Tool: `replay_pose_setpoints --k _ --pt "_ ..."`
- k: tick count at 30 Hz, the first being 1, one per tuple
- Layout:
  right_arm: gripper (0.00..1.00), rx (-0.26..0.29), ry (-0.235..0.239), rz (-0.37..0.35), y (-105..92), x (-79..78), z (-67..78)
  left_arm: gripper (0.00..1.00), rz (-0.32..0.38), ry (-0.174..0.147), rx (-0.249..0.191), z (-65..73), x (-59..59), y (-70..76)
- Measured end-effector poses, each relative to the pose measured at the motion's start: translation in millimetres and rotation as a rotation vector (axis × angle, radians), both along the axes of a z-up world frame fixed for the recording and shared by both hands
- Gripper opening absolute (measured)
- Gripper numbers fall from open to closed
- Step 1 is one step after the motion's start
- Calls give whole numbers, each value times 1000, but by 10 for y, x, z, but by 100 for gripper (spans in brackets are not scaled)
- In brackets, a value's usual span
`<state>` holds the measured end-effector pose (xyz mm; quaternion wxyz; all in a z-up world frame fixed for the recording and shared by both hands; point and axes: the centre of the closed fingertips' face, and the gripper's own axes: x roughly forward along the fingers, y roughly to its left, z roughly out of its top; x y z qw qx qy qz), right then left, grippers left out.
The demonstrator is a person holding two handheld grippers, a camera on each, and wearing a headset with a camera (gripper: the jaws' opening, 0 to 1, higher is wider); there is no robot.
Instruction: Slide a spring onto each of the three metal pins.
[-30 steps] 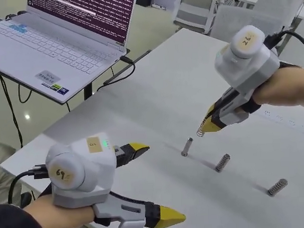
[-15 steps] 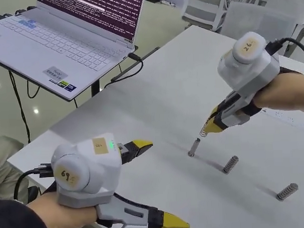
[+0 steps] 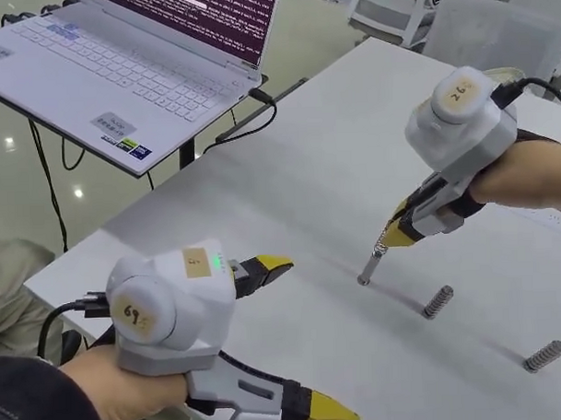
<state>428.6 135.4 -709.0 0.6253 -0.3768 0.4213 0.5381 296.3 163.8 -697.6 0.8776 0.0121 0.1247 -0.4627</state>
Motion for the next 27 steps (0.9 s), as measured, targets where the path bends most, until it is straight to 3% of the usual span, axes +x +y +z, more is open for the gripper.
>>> replay_pose_setpoints --k 27 --pt "8 -3 28 -15 -9 20 -242 96 -5 20 0 -24 26 -11"
